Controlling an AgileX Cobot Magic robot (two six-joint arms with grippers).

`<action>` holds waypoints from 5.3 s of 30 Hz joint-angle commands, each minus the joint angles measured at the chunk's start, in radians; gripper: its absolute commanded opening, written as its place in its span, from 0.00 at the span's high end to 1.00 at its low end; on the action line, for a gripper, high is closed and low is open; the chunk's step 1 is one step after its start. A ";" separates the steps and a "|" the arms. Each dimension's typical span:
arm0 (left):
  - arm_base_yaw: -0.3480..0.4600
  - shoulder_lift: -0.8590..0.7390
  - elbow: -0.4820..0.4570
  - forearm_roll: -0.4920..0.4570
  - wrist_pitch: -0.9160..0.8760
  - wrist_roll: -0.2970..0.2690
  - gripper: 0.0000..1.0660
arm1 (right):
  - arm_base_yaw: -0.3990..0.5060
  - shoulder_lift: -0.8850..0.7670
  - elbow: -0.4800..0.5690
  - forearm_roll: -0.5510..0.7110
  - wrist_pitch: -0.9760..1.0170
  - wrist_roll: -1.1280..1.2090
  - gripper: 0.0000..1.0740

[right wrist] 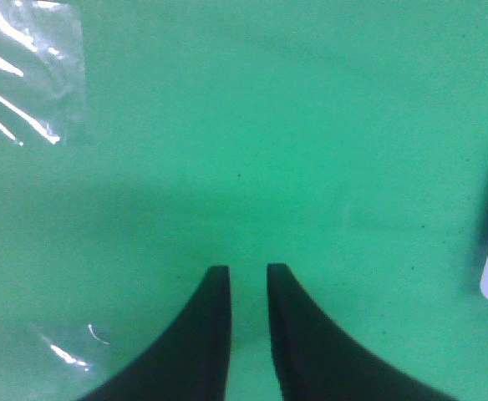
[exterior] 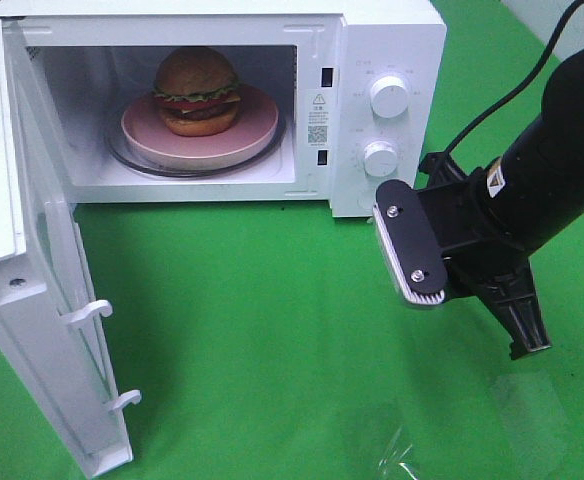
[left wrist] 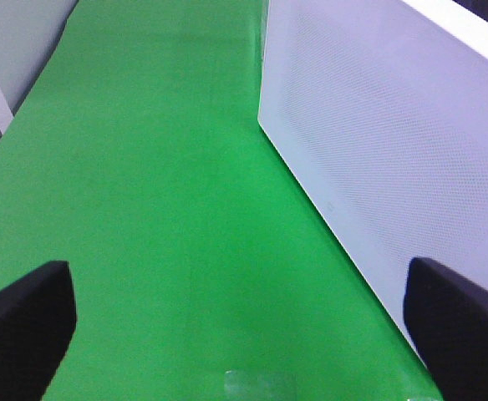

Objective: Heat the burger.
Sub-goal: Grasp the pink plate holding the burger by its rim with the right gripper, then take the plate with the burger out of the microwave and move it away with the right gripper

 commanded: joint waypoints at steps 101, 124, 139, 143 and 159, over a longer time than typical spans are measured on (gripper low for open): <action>0.001 -0.015 0.002 0.001 -0.010 -0.004 0.06 | 0.115 0.838 -1.031 -0.175 -0.199 0.163 0.48; 0.001 -0.015 0.002 0.001 -0.010 -0.004 0.06 | 0.161 0.795 -1.031 -0.158 -0.093 0.146 1.00; 0.001 -0.015 0.002 0.001 -0.010 -0.005 0.06 | 0.173 0.683 -0.938 -0.161 -0.098 0.049 1.00; 0.001 -0.015 0.002 0.001 -0.010 -0.005 0.06 | 0.173 0.615 -0.817 -0.164 -0.193 0.011 1.00; 0.001 -0.015 0.002 0.001 -0.010 -0.005 0.06 | 0.173 0.452 -0.550 -0.150 -0.384 -0.021 1.00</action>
